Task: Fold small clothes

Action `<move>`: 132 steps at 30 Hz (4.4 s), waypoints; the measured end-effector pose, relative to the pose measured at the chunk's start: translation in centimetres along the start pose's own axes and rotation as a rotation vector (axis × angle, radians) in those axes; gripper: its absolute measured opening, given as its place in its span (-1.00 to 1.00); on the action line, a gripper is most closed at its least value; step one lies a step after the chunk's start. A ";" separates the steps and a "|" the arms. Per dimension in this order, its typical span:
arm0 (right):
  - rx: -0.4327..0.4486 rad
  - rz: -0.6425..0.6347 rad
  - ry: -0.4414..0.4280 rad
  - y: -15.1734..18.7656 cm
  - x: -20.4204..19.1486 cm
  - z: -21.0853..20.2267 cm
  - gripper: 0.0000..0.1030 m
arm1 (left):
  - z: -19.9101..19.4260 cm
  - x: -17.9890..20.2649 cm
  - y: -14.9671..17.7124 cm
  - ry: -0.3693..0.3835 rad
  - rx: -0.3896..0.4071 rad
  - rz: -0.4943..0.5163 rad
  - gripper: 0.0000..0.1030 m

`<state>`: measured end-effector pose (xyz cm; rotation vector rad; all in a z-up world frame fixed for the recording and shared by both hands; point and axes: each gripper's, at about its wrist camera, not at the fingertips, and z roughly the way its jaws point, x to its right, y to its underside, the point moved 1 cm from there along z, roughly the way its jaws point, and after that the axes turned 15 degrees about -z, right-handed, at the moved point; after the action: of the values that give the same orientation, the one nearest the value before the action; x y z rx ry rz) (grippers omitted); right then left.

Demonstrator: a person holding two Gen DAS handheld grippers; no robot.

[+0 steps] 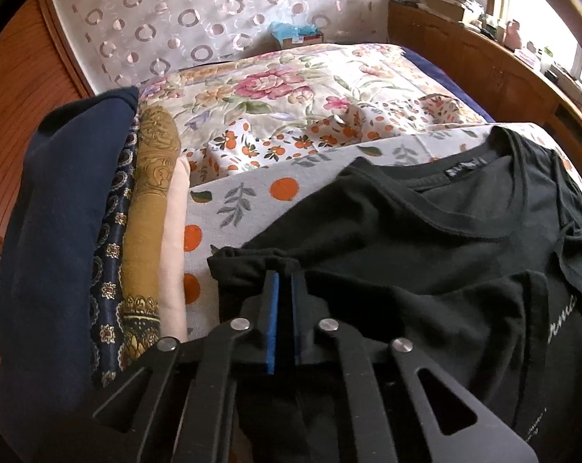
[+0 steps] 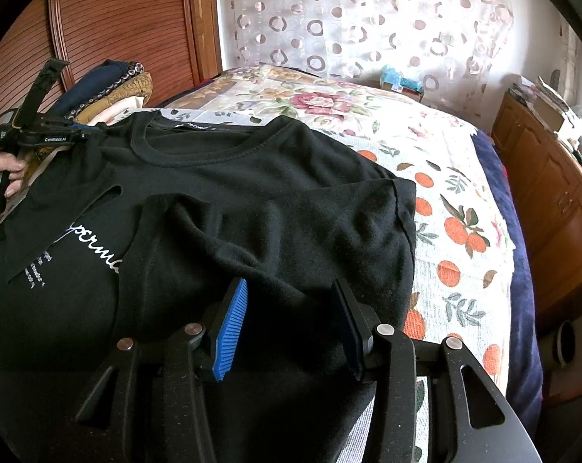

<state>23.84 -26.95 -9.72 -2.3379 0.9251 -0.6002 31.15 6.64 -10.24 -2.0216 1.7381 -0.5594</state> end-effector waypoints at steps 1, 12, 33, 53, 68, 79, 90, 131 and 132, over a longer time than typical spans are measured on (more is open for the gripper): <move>0.000 -0.001 0.002 0.0 -0.1 0.0 -0.09 | -0.5 0.0 0.0 0.001 0.018 0.001 -0.91; 0.002 0.023 -0.019 0.1 0.5 -0.1 -0.05 | -6.8 -4.0 -3.4 -0.020 0.209 -0.044 -0.93; -0.099 0.121 0.019 -4.4 8.1 5.1 -0.04 | -10.1 -3.8 0.5 0.150 0.249 -0.033 -0.93; 0.213 0.025 0.089 -5.3 -0.1 -9.6 -0.88 | -17.7 -3.6 9.3 0.266 0.315 -0.022 -0.93; 0.286 0.047 0.119 6.2 -8.4 -20.4 -0.88 | -24.0 -5.2 18.2 0.282 0.357 -0.045 -0.93; 0.230 0.038 0.137 8.2 -11.6 -24.0 -0.88 | -27.3 -5.0 21.5 0.285 0.364 -0.032 -0.93; 0.089 0.004 0.092 9.4 -13.3 -23.6 -0.88 | -26.4 -4.5 22.8 0.251 0.296 -0.002 -0.93; 0.016 0.162 0.098 5.4 -5.6 -11.1 -0.13 | -10.8 -8.4 17.6 0.167 0.036 -0.099 0.48; 0.010 0.159 0.099 5.6 -5.6 -10.9 -0.13 | -10.6 -8.5 17.7 0.167 0.031 -0.101 0.48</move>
<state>11.20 -29.87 -6.18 -2.2161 1.1377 -0.6584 9.60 12.10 -11.46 -2.1026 1.7152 -0.8038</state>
